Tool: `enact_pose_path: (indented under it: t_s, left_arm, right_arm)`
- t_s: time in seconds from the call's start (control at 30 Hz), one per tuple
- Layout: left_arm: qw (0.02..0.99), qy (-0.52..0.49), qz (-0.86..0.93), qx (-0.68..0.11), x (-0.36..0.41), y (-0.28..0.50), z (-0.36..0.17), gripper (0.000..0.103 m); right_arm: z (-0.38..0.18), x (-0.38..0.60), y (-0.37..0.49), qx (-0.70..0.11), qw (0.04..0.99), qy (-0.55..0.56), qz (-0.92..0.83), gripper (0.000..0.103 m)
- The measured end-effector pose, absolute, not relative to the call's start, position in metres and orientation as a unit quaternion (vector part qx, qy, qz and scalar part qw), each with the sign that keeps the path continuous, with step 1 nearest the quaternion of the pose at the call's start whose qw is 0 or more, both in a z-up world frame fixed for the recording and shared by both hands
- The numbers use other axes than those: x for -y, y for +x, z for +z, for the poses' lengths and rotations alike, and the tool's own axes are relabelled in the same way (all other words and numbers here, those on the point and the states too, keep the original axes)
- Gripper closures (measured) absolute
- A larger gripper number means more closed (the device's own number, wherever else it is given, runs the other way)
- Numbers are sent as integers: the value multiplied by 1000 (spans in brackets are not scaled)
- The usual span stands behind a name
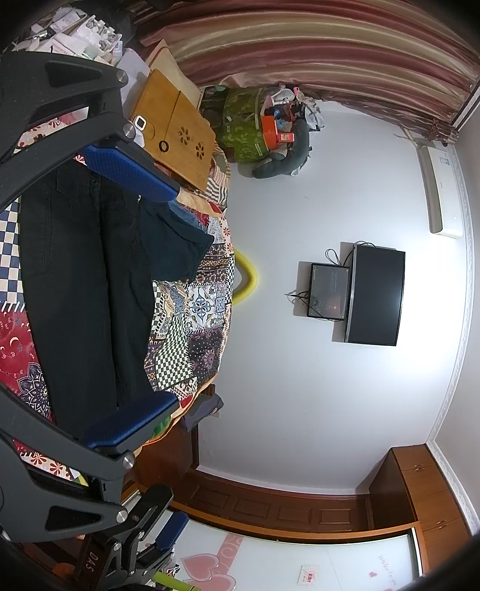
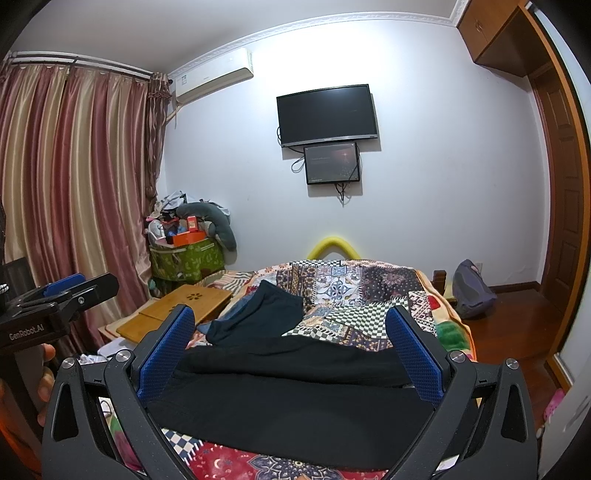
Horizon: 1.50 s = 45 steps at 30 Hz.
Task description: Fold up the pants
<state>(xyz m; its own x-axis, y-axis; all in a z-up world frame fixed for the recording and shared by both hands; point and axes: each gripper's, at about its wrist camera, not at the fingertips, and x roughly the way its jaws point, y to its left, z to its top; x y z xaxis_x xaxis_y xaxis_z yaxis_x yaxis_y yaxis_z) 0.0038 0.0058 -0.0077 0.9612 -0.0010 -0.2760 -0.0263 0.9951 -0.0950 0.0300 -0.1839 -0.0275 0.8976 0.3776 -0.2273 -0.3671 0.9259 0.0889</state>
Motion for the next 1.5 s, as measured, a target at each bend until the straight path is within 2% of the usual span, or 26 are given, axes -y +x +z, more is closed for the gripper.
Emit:
enact_pose_path:
  t_s: [0.9,1.2,1.5]
  left_arm:
    - [988,-47,7,-145,-6,14,-10,0]
    - [983,-36,30,-179,-35,66,-23,0]
    - [962,-23,62,-264,-85,167,-56,0]
  right_arm:
    - [-36,186,44,-137,972,15,190,0]
    - [-57,182,88,-173,969,3,176,1]
    - [-82,179,150,-216,960,-20,176,1]
